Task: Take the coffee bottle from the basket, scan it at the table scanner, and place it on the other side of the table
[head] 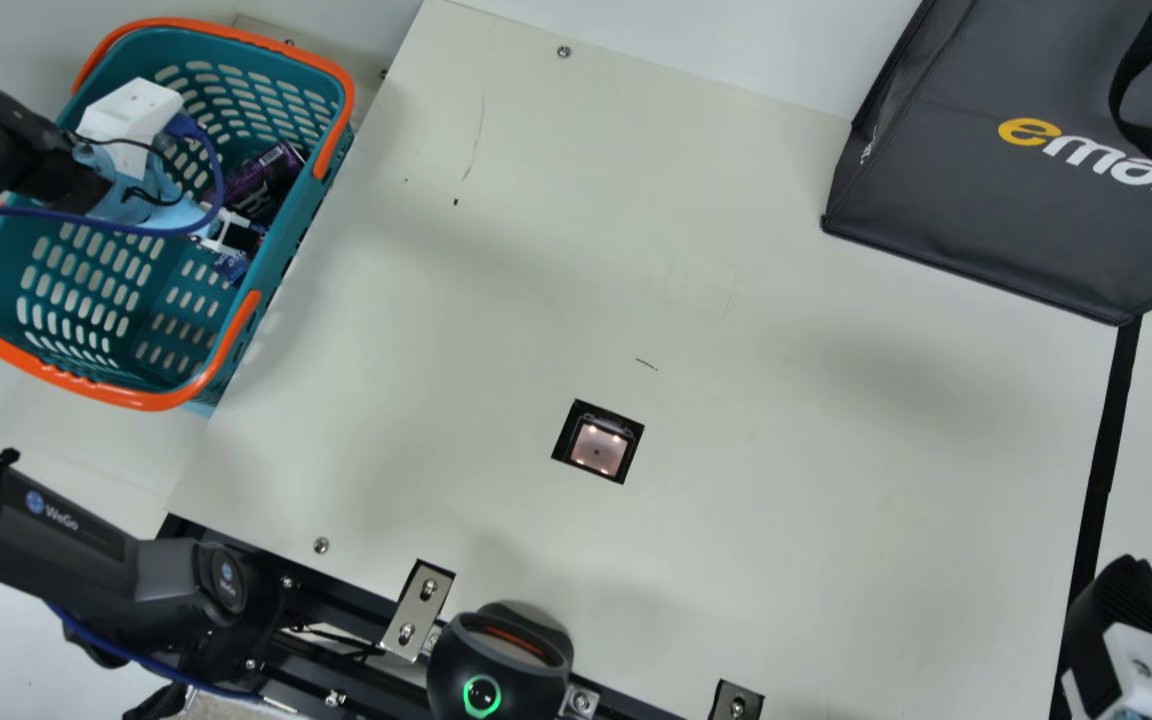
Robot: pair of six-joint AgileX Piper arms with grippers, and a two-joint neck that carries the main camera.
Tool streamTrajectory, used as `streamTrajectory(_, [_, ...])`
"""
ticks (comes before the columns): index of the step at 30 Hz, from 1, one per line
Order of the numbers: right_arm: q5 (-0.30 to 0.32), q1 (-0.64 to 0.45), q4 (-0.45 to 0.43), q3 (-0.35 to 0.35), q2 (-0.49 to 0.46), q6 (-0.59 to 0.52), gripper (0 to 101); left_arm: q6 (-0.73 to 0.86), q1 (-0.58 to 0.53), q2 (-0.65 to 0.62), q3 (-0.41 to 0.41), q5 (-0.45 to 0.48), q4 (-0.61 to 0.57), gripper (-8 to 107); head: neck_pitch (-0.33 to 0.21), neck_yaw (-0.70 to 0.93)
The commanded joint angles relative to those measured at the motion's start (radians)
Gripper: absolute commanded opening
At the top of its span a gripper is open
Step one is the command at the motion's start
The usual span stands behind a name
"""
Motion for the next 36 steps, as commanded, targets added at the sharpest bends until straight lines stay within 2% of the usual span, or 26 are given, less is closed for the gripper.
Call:
streamTrajectory(1, [0.000, 0.000, 0.000, 0.000, 0.000, 0.000, 95, 0.032, 0.006, 0.001, 0.019, -0.013, -0.011, 90, -0.027, 0.002])
streamTrajectory(20, [0.000, 0.000, 0.000, 0.000, 0.000, 0.000, 95, 0.402, 0.120, -0.004, 0.234, -0.138, -0.218, 90, -0.027, 0.002])
streamTrajectory(28, [0.000, 0.000, 0.000, 0.000, 0.000, 0.000, 95, 0.601, 0.141, 0.058, 0.273, -0.203, -0.386, 90, -0.027, 0.002])
streamTrajectory(36, [0.000, 0.000, 0.000, 0.000, 0.000, 0.000, 95, 0.805, 0.154, 0.128, 0.287, -0.205, -0.556, 90, -0.027, 0.002])
